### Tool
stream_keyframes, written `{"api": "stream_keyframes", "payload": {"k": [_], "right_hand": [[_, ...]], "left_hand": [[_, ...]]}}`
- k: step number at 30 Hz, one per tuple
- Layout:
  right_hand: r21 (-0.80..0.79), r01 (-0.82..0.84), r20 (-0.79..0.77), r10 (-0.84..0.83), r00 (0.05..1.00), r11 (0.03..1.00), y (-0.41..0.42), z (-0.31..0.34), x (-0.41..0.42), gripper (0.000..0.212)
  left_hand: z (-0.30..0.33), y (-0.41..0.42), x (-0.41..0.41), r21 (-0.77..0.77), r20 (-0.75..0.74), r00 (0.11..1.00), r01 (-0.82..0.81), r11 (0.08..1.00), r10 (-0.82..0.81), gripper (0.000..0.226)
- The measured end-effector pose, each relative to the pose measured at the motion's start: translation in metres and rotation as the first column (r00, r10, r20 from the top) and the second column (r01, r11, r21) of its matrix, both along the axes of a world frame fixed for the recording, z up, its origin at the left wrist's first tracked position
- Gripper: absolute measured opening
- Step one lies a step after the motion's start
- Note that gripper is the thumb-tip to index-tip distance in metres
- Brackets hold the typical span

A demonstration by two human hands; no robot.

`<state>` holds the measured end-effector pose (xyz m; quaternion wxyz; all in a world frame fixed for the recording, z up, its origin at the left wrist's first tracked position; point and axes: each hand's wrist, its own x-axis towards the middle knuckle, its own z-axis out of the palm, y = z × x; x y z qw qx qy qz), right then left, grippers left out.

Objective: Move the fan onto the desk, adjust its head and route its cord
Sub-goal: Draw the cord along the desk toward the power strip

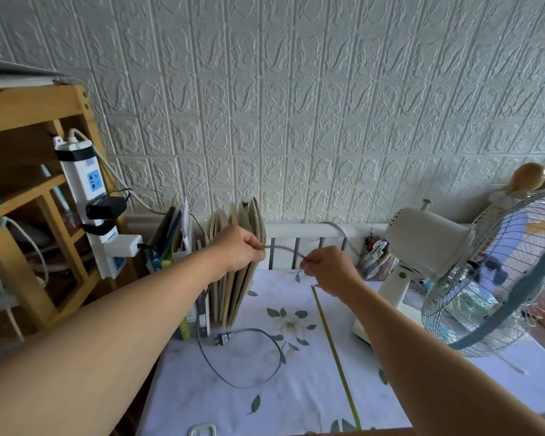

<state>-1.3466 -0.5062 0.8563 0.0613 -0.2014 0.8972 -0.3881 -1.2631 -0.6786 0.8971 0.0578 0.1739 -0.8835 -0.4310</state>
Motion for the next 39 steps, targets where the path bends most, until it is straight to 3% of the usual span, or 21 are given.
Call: {"api": "stream_keyframes", "payload": {"k": [2, 5, 7, 10, 12, 15, 17, 19, 21, 24, 27, 29, 31, 33, 36, 37, 39], "right_hand": [[-0.033, 0.14, -0.02, -0.14, 0.99, 0.99, 0.007, 0.0, -0.005, 0.019], [0.055, 0.272, -0.037, -0.271, 0.962, 0.961, 0.017, -0.002, -0.008, 0.022], [0.094, 0.164, -0.04, -0.161, 0.986, 0.982, 0.011, 0.0, -0.003, 0.022], [-0.101, -0.069, -0.029, 0.066, 0.997, 0.992, -0.015, 0.013, 0.017, 0.018], [-0.209, -0.109, -0.041, 0.103, 0.994, 0.972, -0.029, 0.021, 0.025, 0.02], [-0.343, 0.107, -0.047, -0.131, 0.99, 0.933, -0.028, 0.026, 0.021, 0.033], [-0.282, 0.392, -0.038, -0.419, 0.907, 0.876, -0.01, 0.023, 0.012, 0.035], [-0.164, 0.571, -0.022, -0.582, 0.813, 0.804, 0.007, 0.019, 0.008, 0.039], [-0.132, 0.514, 0.046, -0.513, 0.857, 0.847, 0.008, 0.02, 0.012, 0.037], [-0.24, 0.188, 0.172, -0.149, 0.974, 0.952, -0.025, 0.036, 0.036, 0.037], [-0.359, -0.076, 0.153, 0.139, 0.978, 0.93, -0.062, 0.063, 0.067, 0.045], [-0.361, -0.166, 0.11, 0.219, 0.969, 0.918, -0.07, 0.072, 0.075, 0.041], [-0.329, -0.123, 0.072, 0.154, 0.985, 0.936, -0.073, 0.076, 0.081, 0.04], [-0.352, 0.074, 0.092, -0.044, 0.995, 0.933, -0.061, 0.075, 0.073, 0.04], [-0.275, 0.384, 0.097, -0.372, 0.923, 0.882, -0.037, 0.07, 0.069, 0.036], [-0.253, 0.407, 0.104, -0.394, 0.913, 0.878, -0.03, 0.068, 0.07, 0.034], [-0.303, 0.312, 0.198, -0.261, 0.945, 0.901, -0.028, 0.067, 0.077, 0.031]], "left_hand": [[0.002, -0.005, 0.004, 0.04, -0.013, 0.999, -0.032, 0.999, 0.032, 0.011], [0.004, -0.015, 0.012, 0.124, -0.039, 0.996, -0.08, 0.989, 0.085, 0.016], [0.007, -0.021, 0.017, 0.195, -0.056, 0.994, -0.084, 0.977, 0.097, 0.021], [0.01, -0.022, 0.022, 0.193, -0.05, 0.997, -0.044, 0.98, 0.055, 0.022], [0.013, -0.019, 0.026, 0.137, -0.038, 0.998, -0.035, 0.99, 0.04, 0.022], [0.02, -0.024, 0.036, 0.182, -0.039, 0.999, -0.004, 0.983, 0.011, 0.029], [0.026, -0.036, 0.046, 0.238, -0.046, 0.999, 0.004, 0.971, 0.008, 0.033], [0.031, -0.049, 0.057, 0.245, -0.056, 0.998, -0.014, 0.969, 0.029, 0.036], [0.035, -0.058, 0.065, 0.226, -0.078, 0.996, -0.02, 0.974, 0.039, 0.037], [0.043, -0.058, 0.07, 0.181, -0.107, 0.994, 0.014, 0.983, 0.006, 0.034], [0.048, -0.048, 0.073, 0.088, -0.114, 0.992, 0.058, 0.994, -0.048, 0.033], [0.049, -0.043, 0.072, 0.067, -0.135, 0.99, 0.055, 0.996, -0.045, 0.032], [0.053, -0.053, 0.084, 0.119, -0.146, 0.987, 0.091, 0.989, -0.073, 0.032], [0.055, -0.061, 0.09, 0.164, -0.122, 0.988, 0.119, 0.979, -0.1, 0.03], [0.056, -0.079, 0.107, 0.179, -0.079, 0.991, 0.123, 0.976, -0.111, 0.027], [0.055, -0.083, 0.109, 0.175, -0.064, 0.991, 0.125, 0.977, -0.115, 0.027], [0.056, -0.09, 0.114, 0.161, -0.048, 0.99, 0.142, 0.977, -0.136, 0.028]]}}
